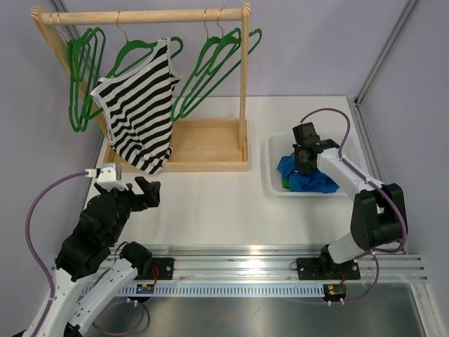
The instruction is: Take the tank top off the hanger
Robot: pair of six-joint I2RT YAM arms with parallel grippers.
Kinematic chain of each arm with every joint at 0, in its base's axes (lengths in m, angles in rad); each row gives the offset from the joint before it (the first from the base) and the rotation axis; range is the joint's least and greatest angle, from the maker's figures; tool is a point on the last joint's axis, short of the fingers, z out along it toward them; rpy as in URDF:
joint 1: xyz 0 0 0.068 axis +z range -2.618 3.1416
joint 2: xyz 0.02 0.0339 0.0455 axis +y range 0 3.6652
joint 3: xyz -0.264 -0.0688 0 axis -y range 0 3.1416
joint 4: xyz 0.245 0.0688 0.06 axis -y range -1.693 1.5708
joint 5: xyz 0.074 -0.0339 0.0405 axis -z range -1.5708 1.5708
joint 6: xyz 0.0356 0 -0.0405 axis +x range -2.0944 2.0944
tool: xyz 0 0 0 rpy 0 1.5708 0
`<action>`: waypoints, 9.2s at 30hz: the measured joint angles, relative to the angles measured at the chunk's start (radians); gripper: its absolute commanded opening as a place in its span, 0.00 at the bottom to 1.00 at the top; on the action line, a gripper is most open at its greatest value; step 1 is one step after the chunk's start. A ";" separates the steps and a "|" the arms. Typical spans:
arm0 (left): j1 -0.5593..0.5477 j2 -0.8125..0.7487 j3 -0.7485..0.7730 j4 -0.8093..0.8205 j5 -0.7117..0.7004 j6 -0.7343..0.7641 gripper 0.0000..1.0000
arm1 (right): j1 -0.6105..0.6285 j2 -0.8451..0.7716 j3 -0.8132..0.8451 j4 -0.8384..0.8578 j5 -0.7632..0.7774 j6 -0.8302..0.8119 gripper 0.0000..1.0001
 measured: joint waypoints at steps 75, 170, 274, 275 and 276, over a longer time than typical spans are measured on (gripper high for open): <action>0.743 1.275 1.162 0.257 0.871 0.320 0.15 | -0.056 -0.993 -0.101 -0.108 -0.937 0.193 0.91; 0.472 -0.060 -0.410 0.180 1.154 -0.229 0.00 | 0.378 -0.623 -0.585 0.693 -0.738 0.487 0.90; 0.467 -0.044 -0.198 1.244 0.843 -0.217 0.00 | 0.503 -0.816 -0.353 0.307 -0.792 0.214 0.00; 0.467 -0.066 -0.217 1.247 0.818 -0.201 0.00 | 0.503 -0.823 -0.345 0.294 -0.790 0.204 0.00; 0.467 -0.089 -0.234 1.247 0.793 -0.187 0.00 | 0.503 -0.830 -0.342 0.280 -0.789 0.198 0.00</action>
